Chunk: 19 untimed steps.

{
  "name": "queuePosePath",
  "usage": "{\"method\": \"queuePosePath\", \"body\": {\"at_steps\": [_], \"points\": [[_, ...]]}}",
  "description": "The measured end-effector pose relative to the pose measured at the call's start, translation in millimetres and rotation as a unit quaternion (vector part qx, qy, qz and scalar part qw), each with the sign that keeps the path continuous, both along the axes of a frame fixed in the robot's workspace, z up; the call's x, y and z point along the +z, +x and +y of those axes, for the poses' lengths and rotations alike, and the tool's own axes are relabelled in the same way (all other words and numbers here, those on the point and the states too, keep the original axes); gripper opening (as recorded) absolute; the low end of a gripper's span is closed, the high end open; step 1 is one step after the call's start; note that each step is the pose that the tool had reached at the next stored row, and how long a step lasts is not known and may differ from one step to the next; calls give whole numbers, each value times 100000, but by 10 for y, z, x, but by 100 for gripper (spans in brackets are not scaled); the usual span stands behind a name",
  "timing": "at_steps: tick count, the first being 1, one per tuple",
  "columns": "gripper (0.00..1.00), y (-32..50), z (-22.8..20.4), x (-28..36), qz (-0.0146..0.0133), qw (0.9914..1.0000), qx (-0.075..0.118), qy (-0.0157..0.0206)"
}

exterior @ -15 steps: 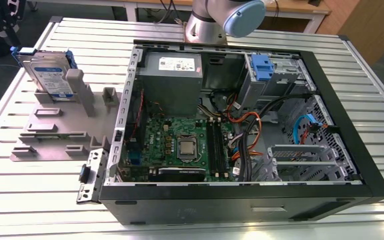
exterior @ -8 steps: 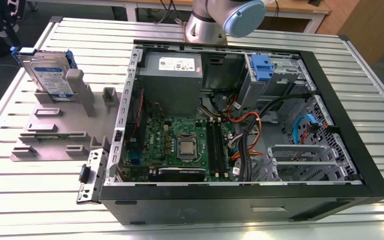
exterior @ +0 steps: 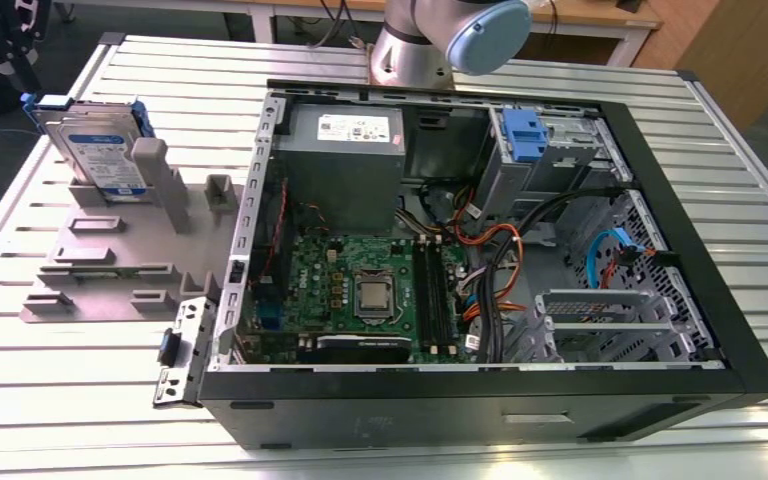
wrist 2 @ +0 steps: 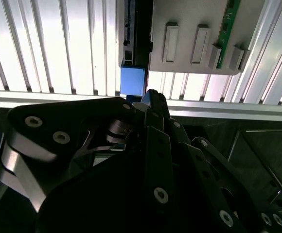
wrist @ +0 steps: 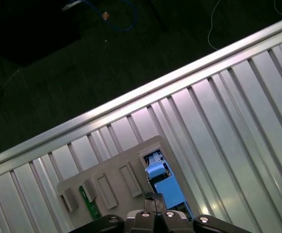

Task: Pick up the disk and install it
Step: 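Pick up the disk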

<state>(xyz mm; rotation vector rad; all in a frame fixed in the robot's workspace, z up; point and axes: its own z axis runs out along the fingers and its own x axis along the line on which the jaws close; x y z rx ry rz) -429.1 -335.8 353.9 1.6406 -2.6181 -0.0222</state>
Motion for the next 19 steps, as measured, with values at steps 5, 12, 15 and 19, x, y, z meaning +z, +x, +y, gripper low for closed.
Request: {"method": "queuePosePath", "body": {"at_steps": [5,12,15,19], "points": [[11,0,0,0,-1,99999,335,1],[11,0,0,0,2,99997,721,-2],[11,0,0,0,5,99997,780,-3],[11,0,0,0,6,99997,826,0]]}}
